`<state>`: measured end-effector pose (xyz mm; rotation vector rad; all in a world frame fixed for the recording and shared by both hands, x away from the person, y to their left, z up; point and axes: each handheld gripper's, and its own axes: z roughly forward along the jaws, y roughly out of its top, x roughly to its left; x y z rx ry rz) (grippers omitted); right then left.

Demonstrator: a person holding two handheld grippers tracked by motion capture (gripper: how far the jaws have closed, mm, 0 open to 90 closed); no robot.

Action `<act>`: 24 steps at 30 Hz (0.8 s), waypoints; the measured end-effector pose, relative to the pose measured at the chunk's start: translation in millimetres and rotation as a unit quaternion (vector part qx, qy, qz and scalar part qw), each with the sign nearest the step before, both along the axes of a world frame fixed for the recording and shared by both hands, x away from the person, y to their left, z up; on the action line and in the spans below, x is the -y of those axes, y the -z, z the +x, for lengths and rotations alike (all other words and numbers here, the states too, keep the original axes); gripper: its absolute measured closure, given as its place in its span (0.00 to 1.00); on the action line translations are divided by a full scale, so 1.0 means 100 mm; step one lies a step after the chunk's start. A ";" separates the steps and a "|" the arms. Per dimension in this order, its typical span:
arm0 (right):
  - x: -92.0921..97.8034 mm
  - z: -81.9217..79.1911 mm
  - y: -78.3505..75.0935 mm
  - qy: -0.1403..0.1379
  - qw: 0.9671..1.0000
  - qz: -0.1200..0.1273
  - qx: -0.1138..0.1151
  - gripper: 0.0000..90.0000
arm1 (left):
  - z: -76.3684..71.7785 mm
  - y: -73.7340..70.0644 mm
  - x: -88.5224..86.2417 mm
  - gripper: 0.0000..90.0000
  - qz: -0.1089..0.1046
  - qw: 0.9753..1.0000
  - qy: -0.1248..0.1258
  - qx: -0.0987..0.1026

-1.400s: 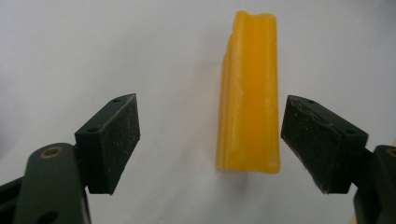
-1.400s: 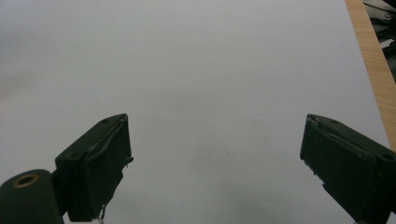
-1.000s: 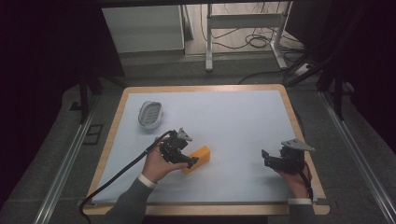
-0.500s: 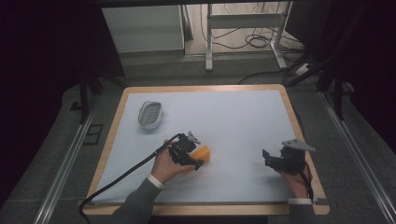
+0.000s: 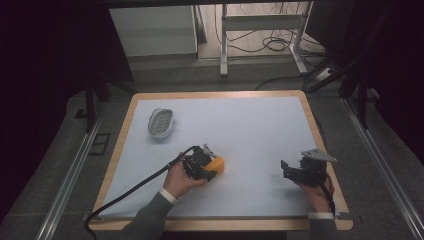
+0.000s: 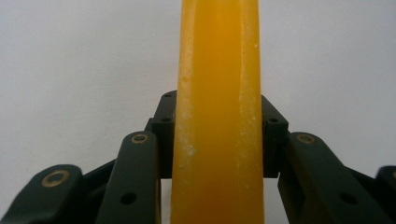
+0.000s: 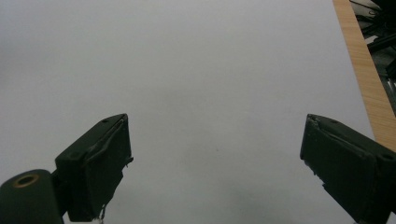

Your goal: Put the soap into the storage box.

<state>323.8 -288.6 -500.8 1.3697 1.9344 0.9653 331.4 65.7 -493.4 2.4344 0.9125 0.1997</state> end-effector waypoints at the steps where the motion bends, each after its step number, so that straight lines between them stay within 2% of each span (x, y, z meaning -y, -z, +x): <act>1: 0.00 0.00 0.00 0.001 1.000 0.001 0.000 0.10 | 0.01 0.00 -0.01 0.68 -0.002 1.000 0.002 -0.001; 4: 0.01 0.00 0.00 0.001 1.000 0.001 0.001 0.10 | 0.02 -0.02 -0.02 0.68 -0.003 1.000 0.004 -0.002; 7: 0.02 -0.01 -0.01 0.001 1.000 0.002 0.004 0.10 | 0.01 -0.05 -0.04 0.68 -0.008 1.000 -0.001 0.015; 10: 0.02 -0.01 -0.01 0.002 1.000 0.002 0.005 0.10 | 0.02 -0.12 -0.09 0.68 -0.022 1.000 -0.007 0.016; 16: 0.03 -0.01 -0.01 0.004 1.000 0.002 0.005 0.10 | 0.05 -0.20 -0.16 0.68 -0.030 0.999 -0.015 0.021; 24: 0.03 -0.01 -0.01 0.006 1.000 0.002 0.004 0.10 | 0.08 -0.29 -0.25 0.68 -0.031 0.999 -0.018 0.023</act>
